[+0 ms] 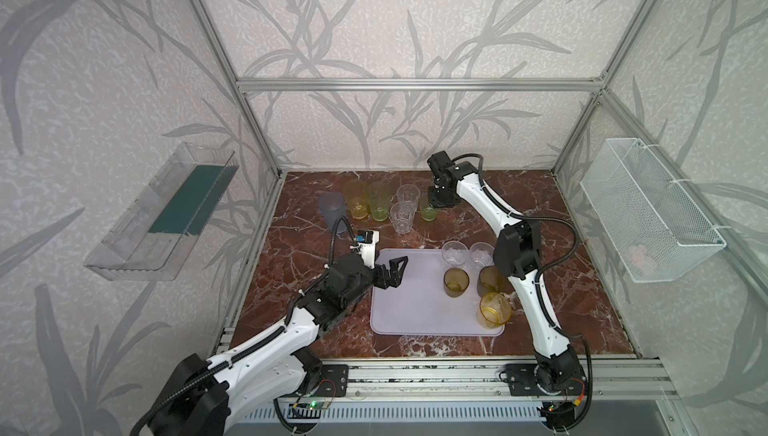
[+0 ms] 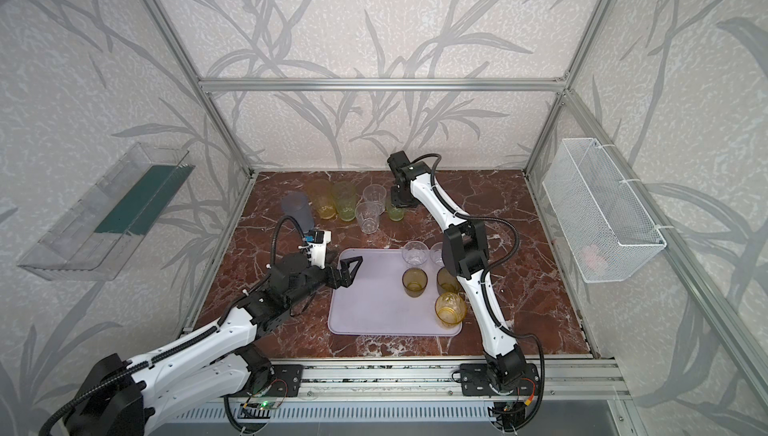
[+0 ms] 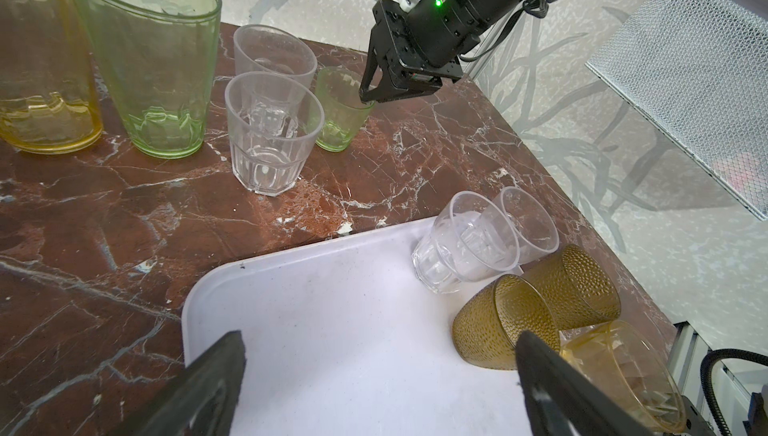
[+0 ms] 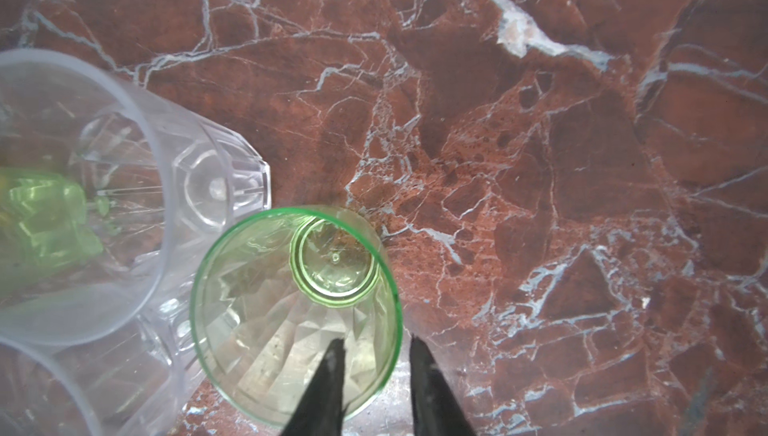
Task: Place the glasses into the tray
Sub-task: 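Lower the right gripper into the short green glass in the cluster, then close the right gripper on the green glass rim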
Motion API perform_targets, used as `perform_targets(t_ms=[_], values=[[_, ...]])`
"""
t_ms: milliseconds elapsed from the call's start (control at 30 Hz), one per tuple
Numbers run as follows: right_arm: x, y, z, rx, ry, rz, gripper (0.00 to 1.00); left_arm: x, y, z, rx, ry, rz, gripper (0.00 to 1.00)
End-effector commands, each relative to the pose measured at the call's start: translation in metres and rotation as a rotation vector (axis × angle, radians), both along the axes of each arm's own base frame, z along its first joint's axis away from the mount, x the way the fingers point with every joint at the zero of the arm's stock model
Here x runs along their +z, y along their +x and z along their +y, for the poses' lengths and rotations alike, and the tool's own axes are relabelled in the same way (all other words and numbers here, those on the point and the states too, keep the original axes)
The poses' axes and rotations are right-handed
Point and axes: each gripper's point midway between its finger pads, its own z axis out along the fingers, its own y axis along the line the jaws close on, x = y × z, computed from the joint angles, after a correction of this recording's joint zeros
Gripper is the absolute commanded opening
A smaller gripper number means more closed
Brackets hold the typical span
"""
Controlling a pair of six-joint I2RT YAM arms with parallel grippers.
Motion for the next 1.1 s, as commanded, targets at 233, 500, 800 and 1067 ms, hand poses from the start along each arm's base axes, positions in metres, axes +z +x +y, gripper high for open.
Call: perform_targets(t_ms=[233, 500, 800, 1067], values=[[-0.007, 0.002, -0.007, -0.026, -0.01, 0.021, 0.06, -0.004, 0.002, 0.003, 0.016, 0.004, -0.004, 0.99], [-0.008, 0.001, -0.01, -0.031, -0.015, 0.027, 0.03, -0.003, 0.002, 0.005, 0.025, 0.003, -0.007, 0.99], [0.011, 0.0, -0.02, -0.046, -0.025, -0.003, 0.0, -0.006, 0.003, 0.005, 0.028, 0.006, 0.001, 0.99], [0.045, -0.007, -0.025, -0.05, 0.011, -0.084, 0.0, -0.01, 0.004, 0.006, 0.038, 0.015, 0.016, 0.99]])
